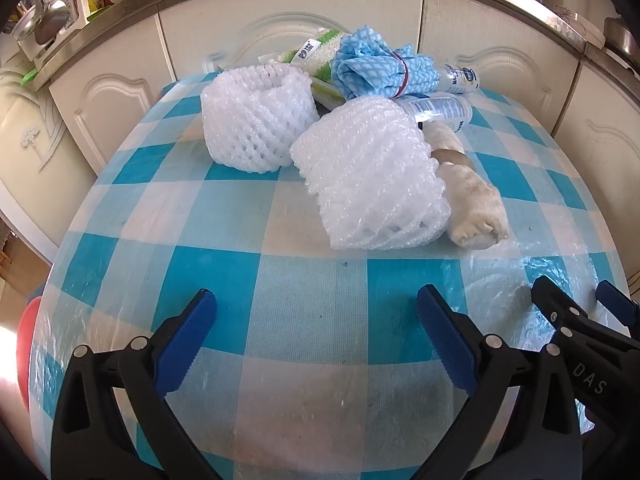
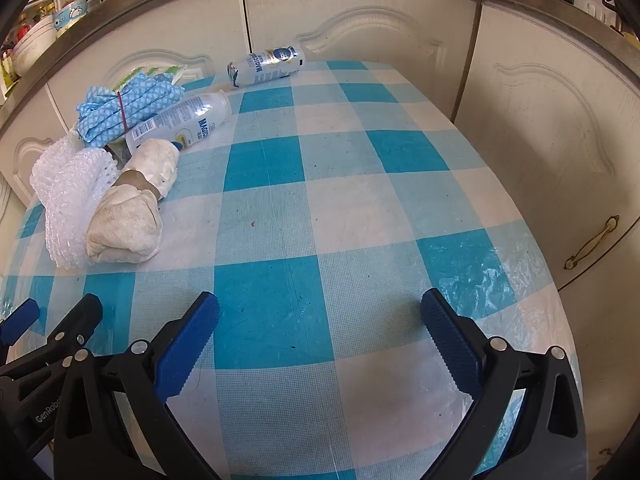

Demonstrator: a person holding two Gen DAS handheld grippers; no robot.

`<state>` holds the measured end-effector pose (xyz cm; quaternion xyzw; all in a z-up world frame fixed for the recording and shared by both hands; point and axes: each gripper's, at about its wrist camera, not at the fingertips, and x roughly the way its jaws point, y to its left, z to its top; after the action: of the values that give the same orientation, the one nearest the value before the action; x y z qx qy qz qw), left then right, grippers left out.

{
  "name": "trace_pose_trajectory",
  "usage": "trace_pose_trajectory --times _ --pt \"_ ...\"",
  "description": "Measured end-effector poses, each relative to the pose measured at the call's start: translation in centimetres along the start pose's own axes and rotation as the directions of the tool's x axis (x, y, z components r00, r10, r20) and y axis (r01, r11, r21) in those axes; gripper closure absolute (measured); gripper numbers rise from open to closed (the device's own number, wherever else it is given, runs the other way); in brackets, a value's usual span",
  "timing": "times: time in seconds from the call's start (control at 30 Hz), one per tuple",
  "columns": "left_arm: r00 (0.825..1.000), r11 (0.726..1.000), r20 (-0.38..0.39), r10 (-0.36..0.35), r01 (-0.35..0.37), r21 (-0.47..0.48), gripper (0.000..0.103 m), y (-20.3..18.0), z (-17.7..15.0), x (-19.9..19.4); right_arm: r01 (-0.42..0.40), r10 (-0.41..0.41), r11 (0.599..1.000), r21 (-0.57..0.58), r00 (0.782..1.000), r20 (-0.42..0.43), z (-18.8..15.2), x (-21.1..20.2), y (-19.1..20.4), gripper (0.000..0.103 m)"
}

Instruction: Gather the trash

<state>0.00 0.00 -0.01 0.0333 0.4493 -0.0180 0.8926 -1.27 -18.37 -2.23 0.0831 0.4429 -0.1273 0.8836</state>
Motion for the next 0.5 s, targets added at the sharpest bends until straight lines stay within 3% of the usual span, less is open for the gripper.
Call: trace_pose_trajectory --times 0.3,0.4,0.5 --pt "0.999 0.999 -0.017 -0.027 0.028 0.041 0.004 -0.1 -1.2 -1.4 -0.016 0.016 1.0 -0.009 1.0 -0.012 -1.7 -1.4 -0.6 0.004" --pt "0.998 0.998 -0.014 -0.055 0.056 0.029 0.003 0.1 -1.8 -2.0 -0.056 0.056 0.998 -0.003 0.998 0.0 -2.9 -2.5 -1.1 0.004" --pt "0.995 0.995 0.009 -0.095 0.095 0.005 0.004 1.2 -2.2 -3.6 -0.045 0.045 0.999 -0.008 0.998 0.037 -3.3 -4.3 -1.1 0.005"
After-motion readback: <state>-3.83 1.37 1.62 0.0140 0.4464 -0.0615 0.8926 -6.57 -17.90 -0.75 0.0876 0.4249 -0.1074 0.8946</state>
